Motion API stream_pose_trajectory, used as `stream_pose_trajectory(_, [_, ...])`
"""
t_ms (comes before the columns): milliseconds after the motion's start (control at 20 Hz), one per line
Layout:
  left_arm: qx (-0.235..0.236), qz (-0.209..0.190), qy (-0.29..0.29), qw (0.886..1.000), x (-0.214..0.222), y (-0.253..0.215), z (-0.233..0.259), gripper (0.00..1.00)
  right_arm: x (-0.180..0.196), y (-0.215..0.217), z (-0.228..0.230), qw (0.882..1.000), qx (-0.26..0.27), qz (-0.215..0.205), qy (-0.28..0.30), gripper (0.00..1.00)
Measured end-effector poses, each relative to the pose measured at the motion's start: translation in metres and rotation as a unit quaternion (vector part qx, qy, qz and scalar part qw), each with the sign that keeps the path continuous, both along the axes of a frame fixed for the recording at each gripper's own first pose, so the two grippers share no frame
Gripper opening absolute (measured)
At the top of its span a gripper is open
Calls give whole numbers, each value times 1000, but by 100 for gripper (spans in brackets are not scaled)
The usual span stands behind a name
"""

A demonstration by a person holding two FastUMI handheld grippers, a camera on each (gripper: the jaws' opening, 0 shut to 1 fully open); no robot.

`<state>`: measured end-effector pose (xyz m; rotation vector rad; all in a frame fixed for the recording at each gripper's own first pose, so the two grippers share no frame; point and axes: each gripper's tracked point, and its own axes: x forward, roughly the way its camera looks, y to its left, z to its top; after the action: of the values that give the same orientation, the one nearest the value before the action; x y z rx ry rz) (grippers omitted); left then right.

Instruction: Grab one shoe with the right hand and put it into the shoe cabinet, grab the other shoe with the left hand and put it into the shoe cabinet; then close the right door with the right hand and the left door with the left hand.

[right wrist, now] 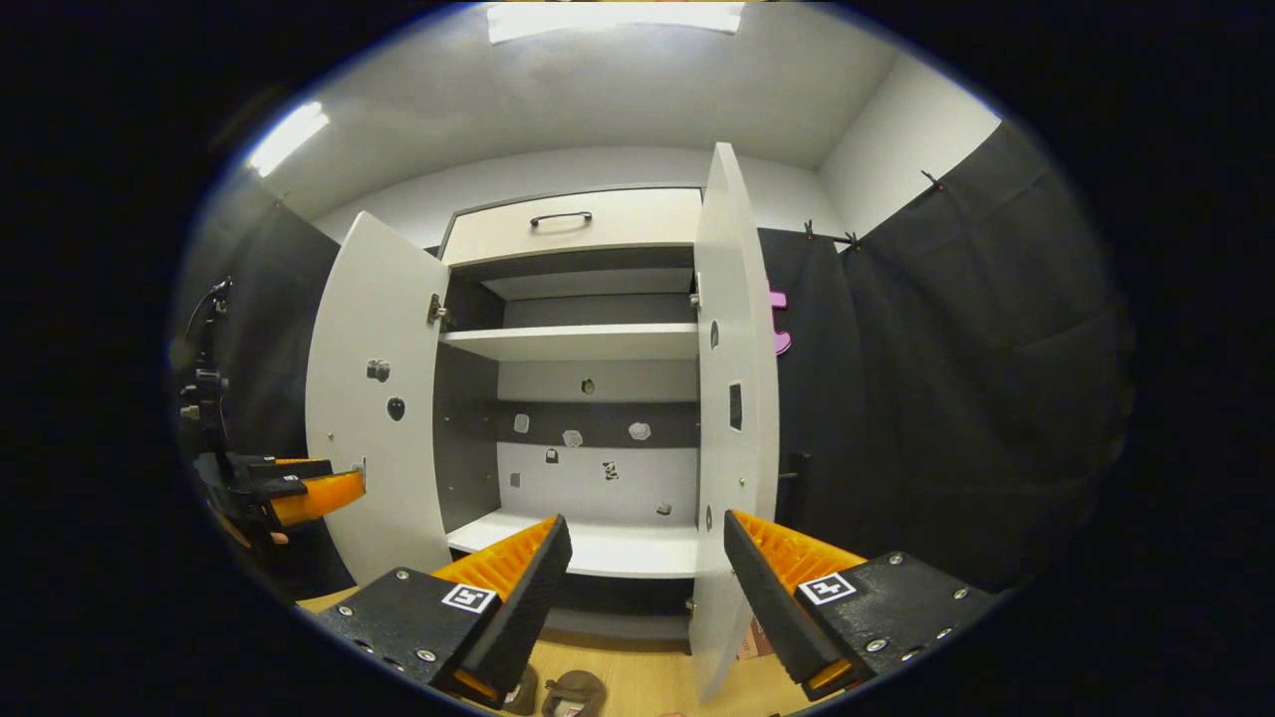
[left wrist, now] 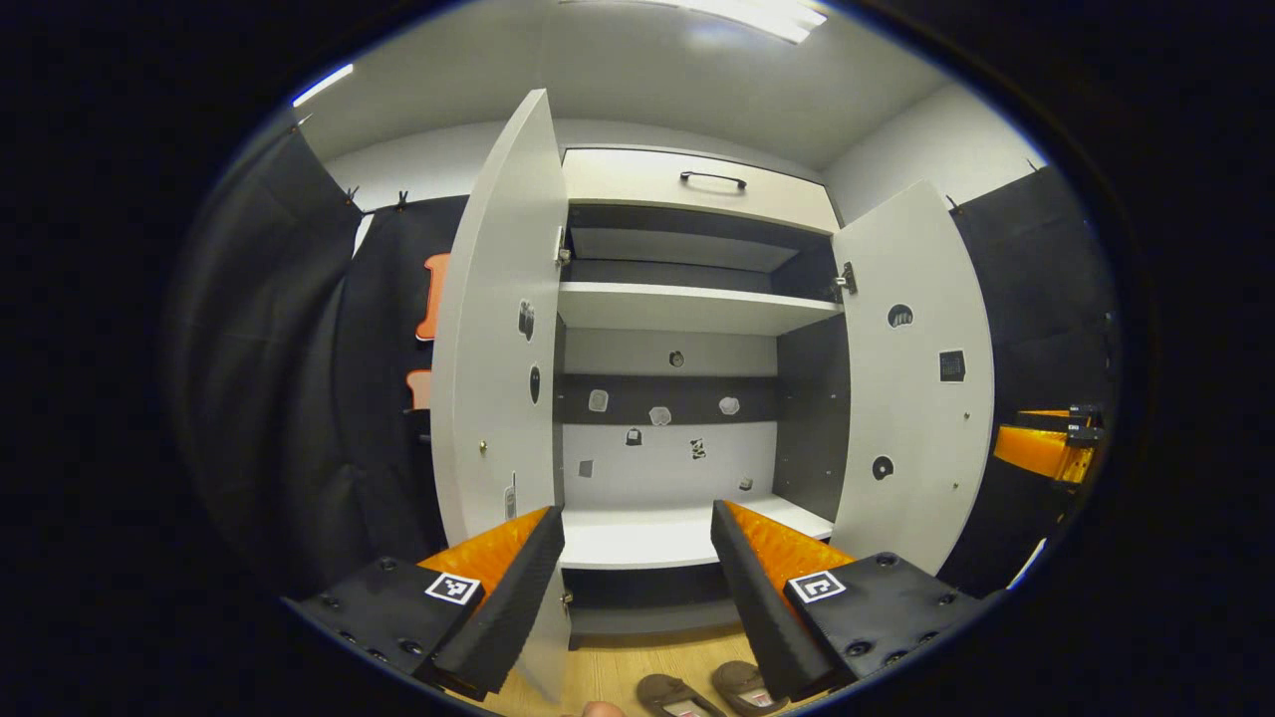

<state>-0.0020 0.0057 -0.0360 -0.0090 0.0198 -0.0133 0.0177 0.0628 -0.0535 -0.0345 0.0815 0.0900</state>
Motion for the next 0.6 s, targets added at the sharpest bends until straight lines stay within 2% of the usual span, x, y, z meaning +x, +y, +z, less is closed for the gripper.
stream_pose_trajectory(350, [0, 5, -12, 1000, -12, 7, 4, 96, 8, 22, -35, 999, -1, 19, 31, 94])
stream_pose_trajectory(600, [0, 10, -14, 1000, -16, 9, 4, 96, 3, 35, -111, 996, 18, 33, 84, 94])
